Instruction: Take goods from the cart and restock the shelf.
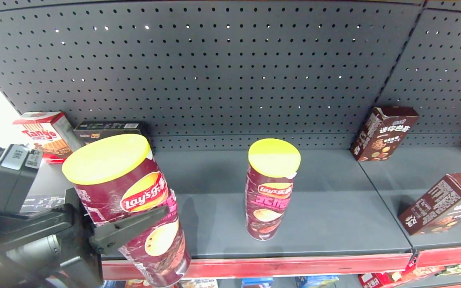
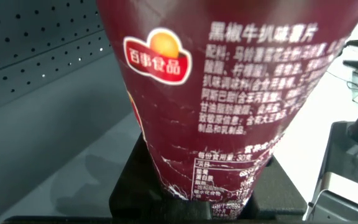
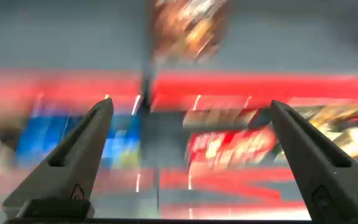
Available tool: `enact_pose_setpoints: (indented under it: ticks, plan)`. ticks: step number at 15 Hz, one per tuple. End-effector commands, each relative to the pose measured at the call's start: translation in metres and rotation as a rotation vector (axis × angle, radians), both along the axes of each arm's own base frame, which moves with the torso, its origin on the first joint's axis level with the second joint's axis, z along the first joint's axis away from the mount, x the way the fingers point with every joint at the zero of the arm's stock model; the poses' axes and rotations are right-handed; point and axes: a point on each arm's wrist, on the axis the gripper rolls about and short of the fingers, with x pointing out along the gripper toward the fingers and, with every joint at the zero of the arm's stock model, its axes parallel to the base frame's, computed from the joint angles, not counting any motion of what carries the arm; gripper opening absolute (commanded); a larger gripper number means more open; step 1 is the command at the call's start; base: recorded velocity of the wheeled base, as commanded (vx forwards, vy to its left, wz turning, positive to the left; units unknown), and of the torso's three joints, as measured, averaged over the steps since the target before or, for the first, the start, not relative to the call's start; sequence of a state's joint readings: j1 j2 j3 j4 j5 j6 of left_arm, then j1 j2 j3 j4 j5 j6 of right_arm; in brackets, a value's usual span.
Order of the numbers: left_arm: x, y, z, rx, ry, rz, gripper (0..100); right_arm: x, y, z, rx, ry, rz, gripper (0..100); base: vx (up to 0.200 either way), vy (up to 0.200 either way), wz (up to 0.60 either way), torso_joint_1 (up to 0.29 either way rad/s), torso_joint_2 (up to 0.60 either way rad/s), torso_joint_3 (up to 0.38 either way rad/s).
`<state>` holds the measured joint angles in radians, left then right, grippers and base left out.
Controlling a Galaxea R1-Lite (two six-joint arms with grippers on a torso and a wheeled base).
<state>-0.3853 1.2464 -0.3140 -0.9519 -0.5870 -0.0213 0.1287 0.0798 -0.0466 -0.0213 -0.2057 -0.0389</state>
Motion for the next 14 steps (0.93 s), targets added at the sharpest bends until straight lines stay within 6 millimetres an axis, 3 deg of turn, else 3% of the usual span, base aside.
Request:
enact_pose_setpoints:
  ticks: [1, 3, 5, 11, 14]
  plan:
    - [0.0007, -0.0002, 0.0006, -0.001, -0.002, 0.0, 0, 0.0048, 0.0002, -0.0092, 0.009, 0.035, -0.051, 100, 0.0, 0.0, 0.0, 0.0, 0.0, 0.0]
    - [0.0009, -0.0003, -0.0001, 0.001, 0.0, 0.0, 0, 0.0048, 0.0004, -0.0095, 0.012, 0.038, -0.039, 100, 0.0, 0.0, 0.0, 0.0, 0.0, 0.0]
    - [0.0005, -0.0007, -0.0015, 0.004, 0.006, -0.003, 0, 0.0046, 0.0057, -0.011, 0.021, 0.053, 0.197, 100, 0.0, 0.0, 0.0, 0.0, 0.0, 0.0]
    - [-0.0044, -0.0039, -0.0067, 0.014, 0.02, -0.031, 0, 0.0042, 0.0058, -0.0157, 0.035, 0.1, 0.205, 100, 0.0, 0.0, 0.0, 0.0, 0.0, 0.0]
    - [-0.0064, -0.0078, -0.0001, 0.003, -0.005, -0.058, 0, 0.0042, 0.0059, -0.0155, 0.035, 0.098, 0.205, 100, 0.0, 0.0, 0.0, 0.0, 0.0, 0.0]
